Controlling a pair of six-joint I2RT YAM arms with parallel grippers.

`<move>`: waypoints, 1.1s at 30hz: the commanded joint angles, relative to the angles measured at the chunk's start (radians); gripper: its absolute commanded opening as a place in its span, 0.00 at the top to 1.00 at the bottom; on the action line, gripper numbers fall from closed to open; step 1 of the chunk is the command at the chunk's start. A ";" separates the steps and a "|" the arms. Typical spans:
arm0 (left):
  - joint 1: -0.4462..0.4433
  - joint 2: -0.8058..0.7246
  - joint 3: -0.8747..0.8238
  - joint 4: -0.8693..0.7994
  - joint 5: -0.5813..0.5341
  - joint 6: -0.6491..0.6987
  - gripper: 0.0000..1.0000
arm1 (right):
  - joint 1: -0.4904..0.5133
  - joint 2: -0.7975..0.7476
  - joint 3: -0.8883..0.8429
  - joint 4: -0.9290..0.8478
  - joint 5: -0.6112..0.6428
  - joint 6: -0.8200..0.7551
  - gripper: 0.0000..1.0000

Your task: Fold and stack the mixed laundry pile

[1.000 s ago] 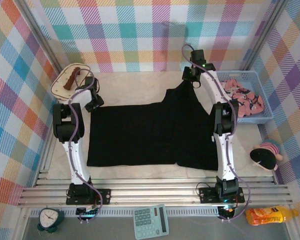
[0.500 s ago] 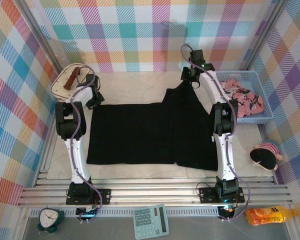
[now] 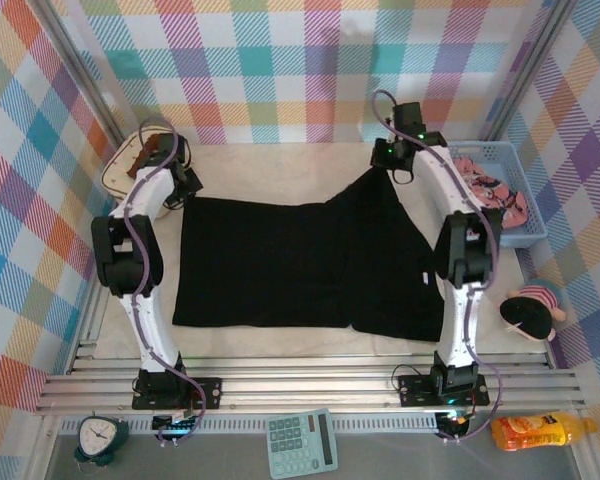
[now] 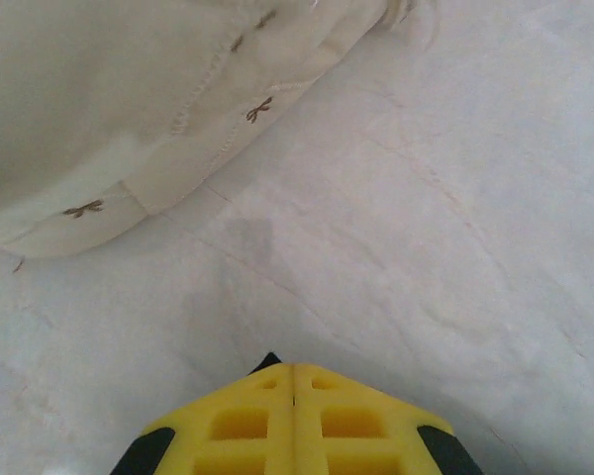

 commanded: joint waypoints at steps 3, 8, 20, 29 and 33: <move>0.010 -0.116 -0.121 0.022 0.042 0.012 1.00 | -0.015 -0.308 -0.274 0.095 -0.019 -0.029 1.00; 0.009 -0.237 -0.259 0.047 0.042 0.002 1.00 | -0.020 -0.539 -0.520 0.073 -0.004 0.003 1.00; 0.010 -0.552 -0.566 0.051 0.007 -0.014 1.00 | -0.021 -0.975 -0.909 -0.081 0.019 0.150 1.00; 0.009 -0.689 -0.719 0.043 -0.032 -0.063 0.06 | -0.021 -1.167 -1.033 -0.101 -0.032 0.205 0.36; 0.008 -0.674 -0.694 0.060 0.020 -0.079 0.03 | -0.022 -1.215 -1.051 -0.030 0.060 0.177 0.29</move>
